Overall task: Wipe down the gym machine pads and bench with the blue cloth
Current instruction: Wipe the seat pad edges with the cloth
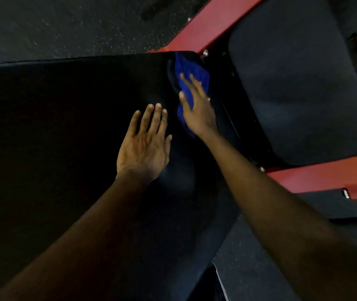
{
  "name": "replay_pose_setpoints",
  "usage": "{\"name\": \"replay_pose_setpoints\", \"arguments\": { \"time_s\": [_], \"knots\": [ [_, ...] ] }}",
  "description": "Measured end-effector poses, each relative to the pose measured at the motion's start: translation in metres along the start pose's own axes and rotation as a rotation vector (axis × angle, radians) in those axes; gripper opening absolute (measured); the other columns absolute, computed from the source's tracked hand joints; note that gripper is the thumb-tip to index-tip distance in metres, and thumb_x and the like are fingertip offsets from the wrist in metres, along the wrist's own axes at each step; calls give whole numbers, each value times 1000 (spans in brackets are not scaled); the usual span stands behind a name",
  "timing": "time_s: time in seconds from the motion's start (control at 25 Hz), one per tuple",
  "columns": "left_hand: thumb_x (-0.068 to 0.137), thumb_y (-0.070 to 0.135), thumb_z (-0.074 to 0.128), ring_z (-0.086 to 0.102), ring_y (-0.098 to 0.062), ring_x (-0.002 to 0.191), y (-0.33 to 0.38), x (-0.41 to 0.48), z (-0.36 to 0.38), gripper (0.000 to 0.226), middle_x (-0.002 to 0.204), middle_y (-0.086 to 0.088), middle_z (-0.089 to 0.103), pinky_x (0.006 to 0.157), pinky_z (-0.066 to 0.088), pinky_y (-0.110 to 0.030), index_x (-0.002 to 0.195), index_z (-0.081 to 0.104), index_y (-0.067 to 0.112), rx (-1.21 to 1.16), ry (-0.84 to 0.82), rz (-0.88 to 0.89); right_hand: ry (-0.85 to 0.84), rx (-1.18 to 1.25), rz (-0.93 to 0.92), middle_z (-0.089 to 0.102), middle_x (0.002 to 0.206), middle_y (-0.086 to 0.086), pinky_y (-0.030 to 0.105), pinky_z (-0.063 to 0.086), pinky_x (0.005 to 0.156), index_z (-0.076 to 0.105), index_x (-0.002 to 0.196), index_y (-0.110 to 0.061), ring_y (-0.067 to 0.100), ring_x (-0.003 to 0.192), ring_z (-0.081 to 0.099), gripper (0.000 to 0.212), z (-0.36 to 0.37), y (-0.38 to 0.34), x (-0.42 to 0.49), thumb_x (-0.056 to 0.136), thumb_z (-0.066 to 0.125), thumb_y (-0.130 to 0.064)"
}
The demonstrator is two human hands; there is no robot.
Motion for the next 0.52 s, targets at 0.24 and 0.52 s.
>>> {"name": "replay_pose_setpoints", "arguments": {
  "time_s": [0.24,0.52],
  "knots": [
    [103,40,8,-6,-24,153,1,-1,-1,62,166,-10,-4,124,-2,-44,157,5,9,22,-38,8,1,50,9,27,164,5,43,20,123,38,153,-28,32,152,20,51,16,-25,-8,104,47,-31],
    [104,41,14,2,-23,153,-1,-1,-2,63,166,-9,5,124,2,-44,158,7,9,-18,3,-23,-16,17,-68,27,163,8,44,20,123,38,154,-23,29,152,21,50,9,-15,67,105,45,-31]
  ]
}}
Point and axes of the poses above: each hand's wrist, its own x-axis towards the middle knuckle, its own z-axis out of the palm, y = z × x, the point moved 7 cm from there along x, towards the middle knuckle
